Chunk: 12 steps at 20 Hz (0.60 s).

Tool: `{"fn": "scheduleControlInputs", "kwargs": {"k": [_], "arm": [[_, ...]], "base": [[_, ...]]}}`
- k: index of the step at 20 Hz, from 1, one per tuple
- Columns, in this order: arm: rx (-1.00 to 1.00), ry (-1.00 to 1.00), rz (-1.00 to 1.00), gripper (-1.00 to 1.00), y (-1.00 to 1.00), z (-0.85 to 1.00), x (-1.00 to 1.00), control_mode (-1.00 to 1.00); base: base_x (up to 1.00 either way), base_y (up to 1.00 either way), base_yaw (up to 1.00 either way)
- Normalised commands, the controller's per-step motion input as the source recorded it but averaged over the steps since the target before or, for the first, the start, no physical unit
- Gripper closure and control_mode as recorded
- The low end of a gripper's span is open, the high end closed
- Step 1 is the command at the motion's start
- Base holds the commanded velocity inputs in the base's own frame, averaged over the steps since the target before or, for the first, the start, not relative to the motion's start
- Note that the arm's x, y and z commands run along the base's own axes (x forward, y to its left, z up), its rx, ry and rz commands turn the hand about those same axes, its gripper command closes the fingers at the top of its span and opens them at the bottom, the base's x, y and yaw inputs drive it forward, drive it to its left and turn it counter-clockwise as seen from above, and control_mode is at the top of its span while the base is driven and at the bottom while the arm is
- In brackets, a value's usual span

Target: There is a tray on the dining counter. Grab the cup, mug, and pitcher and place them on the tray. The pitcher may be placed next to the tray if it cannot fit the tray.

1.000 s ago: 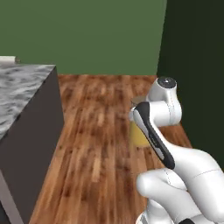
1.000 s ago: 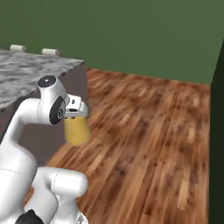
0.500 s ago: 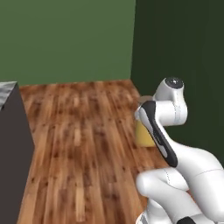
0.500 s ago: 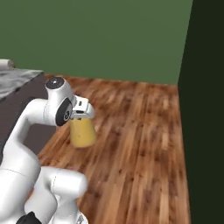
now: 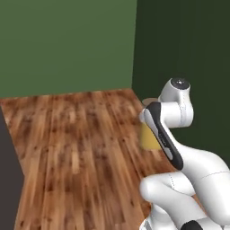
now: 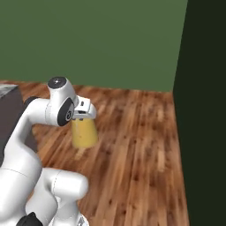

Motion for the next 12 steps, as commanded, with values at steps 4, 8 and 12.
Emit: {"fn": "scheduleControlInputs", "kwargs": {"k": [4, 8, 12], "arm": [[0.0, 0.0, 0.0, 1.0, 0.0, 0.0, 0.0, 1.0], [0.0, 0.0, 0.0, 1.0, 0.0, 0.0, 0.0, 1.0], [0.0, 0.0, 0.0, 1.0, 0.0, 0.0, 0.0, 1.0]], "base": [[1.0, 0.3, -0.06], [1.0, 0.29, -0.04], [1.0, 0.24, 0.0]]}}
